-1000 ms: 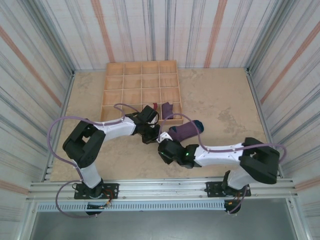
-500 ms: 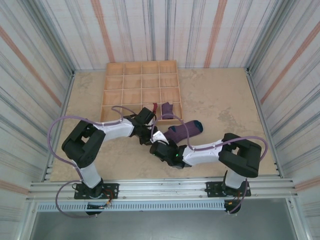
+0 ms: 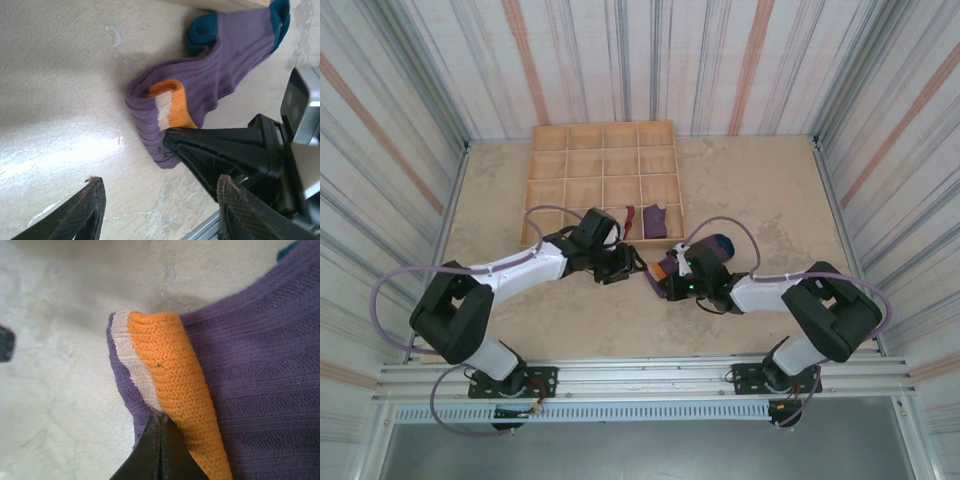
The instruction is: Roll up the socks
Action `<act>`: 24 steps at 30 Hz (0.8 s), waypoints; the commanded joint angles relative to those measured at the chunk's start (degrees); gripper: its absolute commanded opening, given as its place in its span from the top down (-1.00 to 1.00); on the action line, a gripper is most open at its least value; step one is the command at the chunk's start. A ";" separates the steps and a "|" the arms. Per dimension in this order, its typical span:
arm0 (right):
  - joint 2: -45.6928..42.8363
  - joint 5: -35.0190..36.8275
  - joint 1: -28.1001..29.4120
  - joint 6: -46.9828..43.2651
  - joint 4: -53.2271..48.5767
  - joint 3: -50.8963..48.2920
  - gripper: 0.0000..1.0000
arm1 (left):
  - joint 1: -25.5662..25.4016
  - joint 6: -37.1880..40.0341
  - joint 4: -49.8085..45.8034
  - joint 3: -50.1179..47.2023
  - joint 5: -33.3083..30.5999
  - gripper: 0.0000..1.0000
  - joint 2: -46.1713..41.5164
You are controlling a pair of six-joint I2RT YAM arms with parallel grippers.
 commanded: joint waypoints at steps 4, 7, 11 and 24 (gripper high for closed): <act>2.80 -19.61 -7.73 11.99 7.30 -3.93 1.00 | -1.89 1.44 3.07 0.61 -0.94 -0.23 2.67; 2.23 -19.73 -8.00 10.81 3.31 -2.11 1.00 | -3.28 2.44 3.80 2.30 -1.62 -0.22 5.77; 2.43 -18.97 -8.00 10.03 1.58 -1.50 1.00 | -5.10 2.71 4.88 4.95 -3.27 -0.22 11.04; 0.21 -16.08 -7.95 8.31 -1.86 -0.96 0.78 | -6.17 1.85 1.65 9.40 -4.61 0.67 19.09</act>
